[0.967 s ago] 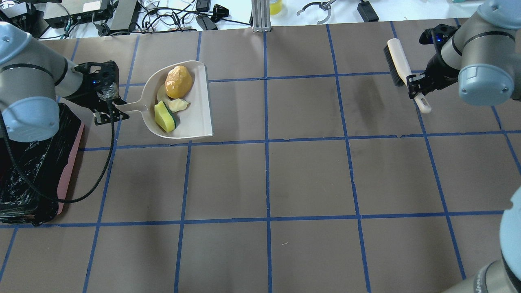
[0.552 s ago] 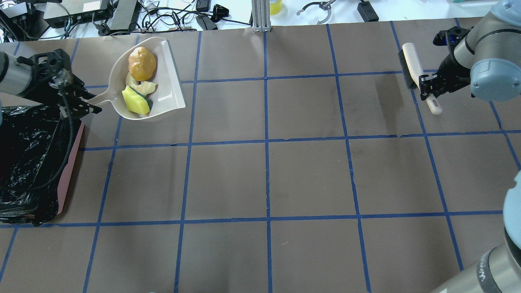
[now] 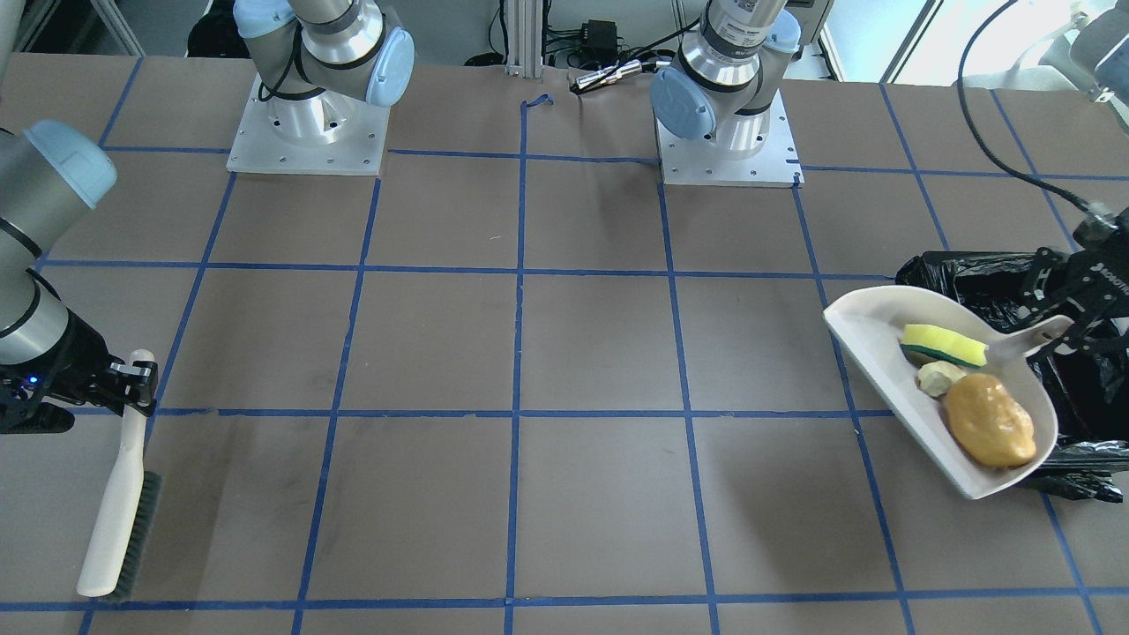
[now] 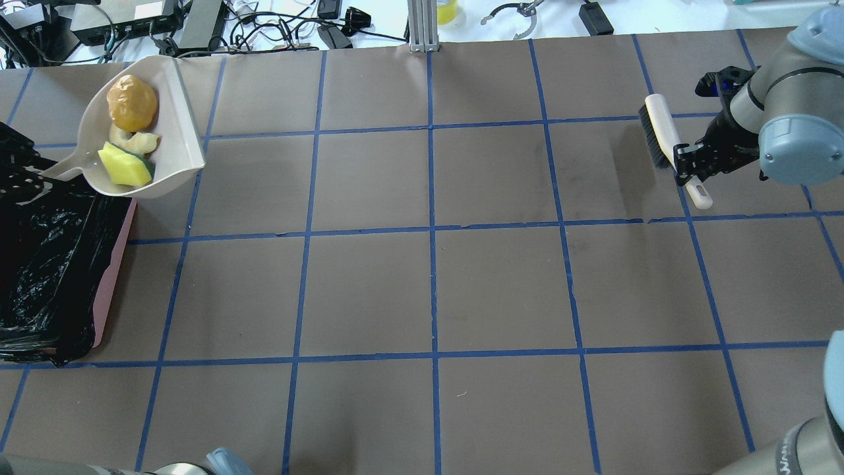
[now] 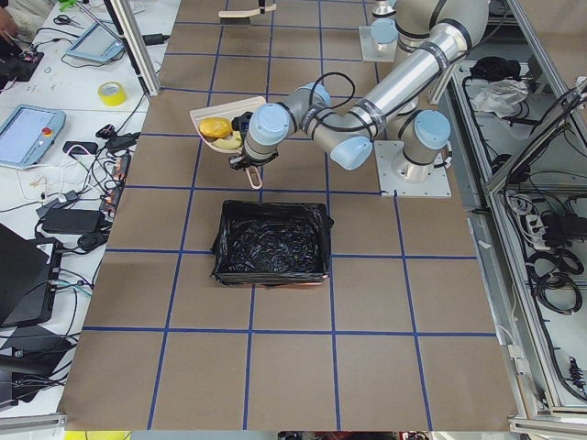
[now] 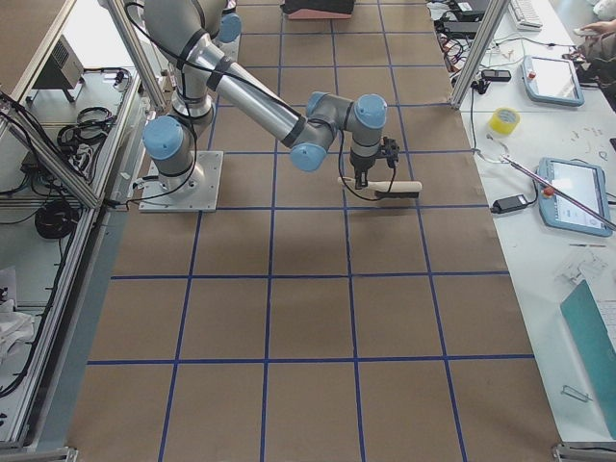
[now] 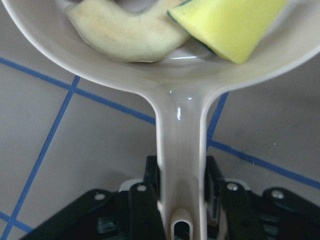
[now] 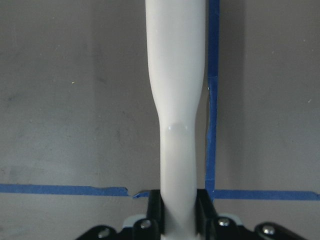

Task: Sweep and dump trash into bin
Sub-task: 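Lift the loaded dustpan with the left gripper over the black trash bag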

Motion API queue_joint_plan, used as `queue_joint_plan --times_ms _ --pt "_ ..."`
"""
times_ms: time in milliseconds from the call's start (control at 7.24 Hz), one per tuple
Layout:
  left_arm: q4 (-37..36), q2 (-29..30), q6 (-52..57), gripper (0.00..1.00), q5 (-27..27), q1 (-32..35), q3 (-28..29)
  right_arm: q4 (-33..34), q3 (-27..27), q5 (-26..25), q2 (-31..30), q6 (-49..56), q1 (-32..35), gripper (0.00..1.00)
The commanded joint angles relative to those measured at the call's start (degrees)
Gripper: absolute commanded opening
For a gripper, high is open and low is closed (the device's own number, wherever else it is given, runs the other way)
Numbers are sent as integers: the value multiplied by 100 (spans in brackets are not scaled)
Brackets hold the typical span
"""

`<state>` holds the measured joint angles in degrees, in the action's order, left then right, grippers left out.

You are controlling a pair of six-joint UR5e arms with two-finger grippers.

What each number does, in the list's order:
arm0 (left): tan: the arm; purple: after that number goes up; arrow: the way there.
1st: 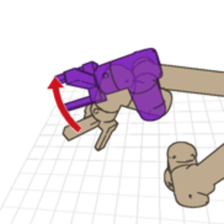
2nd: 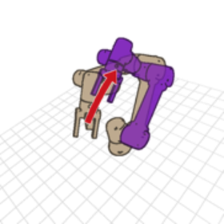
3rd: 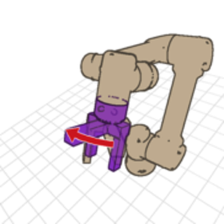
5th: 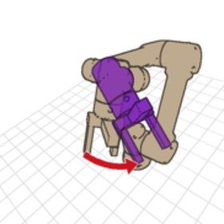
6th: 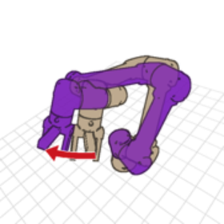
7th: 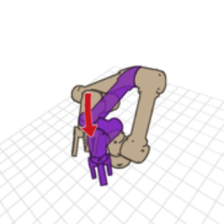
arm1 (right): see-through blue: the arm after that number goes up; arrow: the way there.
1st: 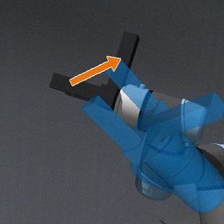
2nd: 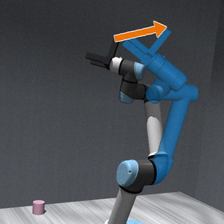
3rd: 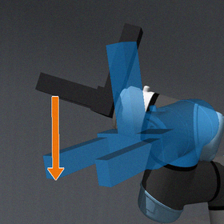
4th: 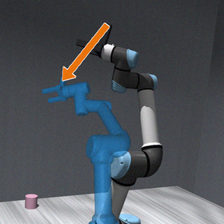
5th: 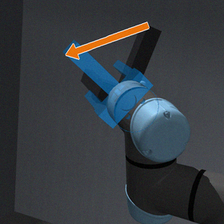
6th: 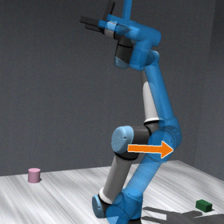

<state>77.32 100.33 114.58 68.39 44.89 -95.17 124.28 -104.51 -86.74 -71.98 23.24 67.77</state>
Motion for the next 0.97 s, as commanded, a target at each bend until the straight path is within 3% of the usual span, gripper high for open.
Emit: queue_joint_plan --times_ms 0,138,414,690,829 --pt "178 101 975 0 498 -794 305 140 -140 17 -10 84 8 0" --pt "143 171 1170 0 569 -1076 471 140 -140 25 8 58 -1 0" --pt "-5 425 1810 0 1400 -1377 1006 132 -131 17 -1 -82 8 0" --pt "-471 523 1814 0 2193 -1404 1193 44 -140 17 8 -65 8 0" --pt "-1143 541 1883 0 2848 -1370 1159 61 -140 25 17 -65 8 0"
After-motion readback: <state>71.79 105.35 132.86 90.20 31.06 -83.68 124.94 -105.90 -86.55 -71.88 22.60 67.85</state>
